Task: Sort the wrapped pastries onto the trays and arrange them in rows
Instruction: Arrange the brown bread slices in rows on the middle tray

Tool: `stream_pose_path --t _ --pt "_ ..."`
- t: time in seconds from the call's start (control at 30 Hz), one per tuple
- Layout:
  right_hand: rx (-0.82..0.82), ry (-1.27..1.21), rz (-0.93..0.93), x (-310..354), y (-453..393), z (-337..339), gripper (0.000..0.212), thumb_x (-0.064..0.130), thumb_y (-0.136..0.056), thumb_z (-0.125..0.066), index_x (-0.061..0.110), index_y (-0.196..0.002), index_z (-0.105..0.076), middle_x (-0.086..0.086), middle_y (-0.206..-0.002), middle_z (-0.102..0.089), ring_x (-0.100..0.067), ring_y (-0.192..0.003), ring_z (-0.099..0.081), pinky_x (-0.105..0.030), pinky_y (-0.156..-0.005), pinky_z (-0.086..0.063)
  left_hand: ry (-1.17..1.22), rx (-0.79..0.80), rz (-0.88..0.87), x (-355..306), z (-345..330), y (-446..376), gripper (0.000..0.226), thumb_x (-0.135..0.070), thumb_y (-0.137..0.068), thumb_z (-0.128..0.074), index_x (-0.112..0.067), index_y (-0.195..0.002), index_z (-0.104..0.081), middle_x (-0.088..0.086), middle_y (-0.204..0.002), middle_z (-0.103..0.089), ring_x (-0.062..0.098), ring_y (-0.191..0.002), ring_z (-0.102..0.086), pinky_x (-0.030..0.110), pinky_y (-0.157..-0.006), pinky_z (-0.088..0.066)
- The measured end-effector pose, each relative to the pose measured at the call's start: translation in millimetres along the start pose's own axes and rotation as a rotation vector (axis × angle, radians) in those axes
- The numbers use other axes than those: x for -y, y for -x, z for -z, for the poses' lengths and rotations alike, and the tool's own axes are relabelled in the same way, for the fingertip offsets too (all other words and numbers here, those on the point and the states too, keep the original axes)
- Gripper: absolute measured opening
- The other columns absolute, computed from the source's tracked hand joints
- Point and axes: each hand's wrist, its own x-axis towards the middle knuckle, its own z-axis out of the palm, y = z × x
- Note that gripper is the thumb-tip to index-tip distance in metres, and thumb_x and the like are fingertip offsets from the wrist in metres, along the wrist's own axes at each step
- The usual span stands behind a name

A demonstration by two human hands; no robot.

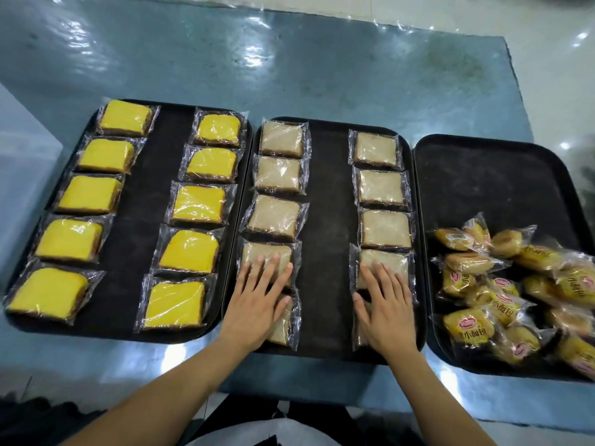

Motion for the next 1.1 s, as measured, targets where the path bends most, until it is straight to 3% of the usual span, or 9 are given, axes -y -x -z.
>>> stream_pose_path --t 0.17,0.3,0.4,0.57,0.8,0.97,1.1 --pt "0.019 -0.032 0.004 1 0 1 0.064 0.052 -0.104 -0.036 0.025 -0.160 -0.028 -0.003 -0.166 -0.028 -0.018 -0.156 -0.018 -0.048 -0.127 -0.014 0.000 0.023 0.007 -2 1 3 0.065 -0.048 -0.105 -0.032 -0.024 -0.161 -0.010 0.007 -0.169 -0.005 0.032 -0.155 -0.004 0.056 -0.122 -0.017" --pt "-0.064 -0.070 -0.005 -3 -8 12 0.063 0.052 -0.103 -0.037 0.022 -0.157 -0.036 -0.006 -0.162 -0.035 -0.024 -0.152 -0.027 -0.045 -0.126 -0.016 0.031 0.005 0.013 2 13 -9 0.061 -0.049 -0.104 -0.030 -0.023 -0.159 -0.023 0.011 -0.165 -0.023 0.033 -0.150 -0.024 0.054 -0.121 -0.019" --pt "-0.113 -0.087 -0.013 -11 -40 21 0.059 0.048 -0.104 -0.036 0.020 -0.157 -0.037 -0.008 -0.160 -0.037 -0.026 -0.150 -0.030 -0.045 -0.125 -0.019 0.036 -0.045 0.013 11 31 -46 0.058 -0.046 -0.104 -0.027 -0.022 -0.157 -0.030 0.010 -0.162 -0.029 0.031 -0.149 -0.026 0.050 -0.123 -0.018" --pt "-0.002 -0.032 -0.027 -20 -98 24 0.062 0.054 -0.104 -0.033 0.024 -0.158 -0.033 -0.008 -0.162 -0.035 -0.029 -0.150 -0.027 -0.046 -0.124 -0.020 0.040 0.032 0.013 27 36 -98 0.058 -0.054 -0.102 -0.021 -0.032 -0.156 -0.026 0.006 -0.165 -0.021 0.031 -0.152 -0.015 0.049 -0.125 -0.009" --pt "0.086 -0.018 -0.027 -27 -102 13 0.063 0.058 -0.104 -0.026 0.030 -0.160 -0.026 -0.006 -0.165 -0.029 -0.027 -0.153 -0.022 -0.047 -0.126 -0.018 0.026 0.034 0.119 20 24 -106 0.060 -0.057 -0.102 -0.016 -0.039 -0.159 -0.013 0.007 -0.168 -0.012 0.032 -0.154 -0.008 0.049 -0.125 -0.006" --pt "0.006 -0.021 -0.051 -25 -111 22 0.058 0.054 -0.105 -0.031 0.028 -0.156 -0.036 -0.004 -0.159 -0.039 -0.026 -0.146 -0.034 -0.046 -0.121 -0.024 0.032 -0.006 0.132 20 36 -110 0.056 -0.053 -0.101 -0.025 -0.038 -0.155 -0.027 0.007 -0.162 -0.027 0.032 -0.147 -0.023 0.049 -0.121 -0.016" --pt "-0.043 -0.067 -0.037 -34 -151 32 0.056 0.045 -0.103 -0.035 0.024 -0.154 -0.038 -0.009 -0.156 -0.042 -0.032 -0.140 -0.040 -0.049 -0.117 -0.030 0.035 -0.071 0.105 32 47 -137 0.053 -0.047 -0.103 -0.026 -0.033 -0.154 -0.028 0.006 -0.162 -0.027 0.031 -0.148 -0.024 0.049 -0.121 -0.021"
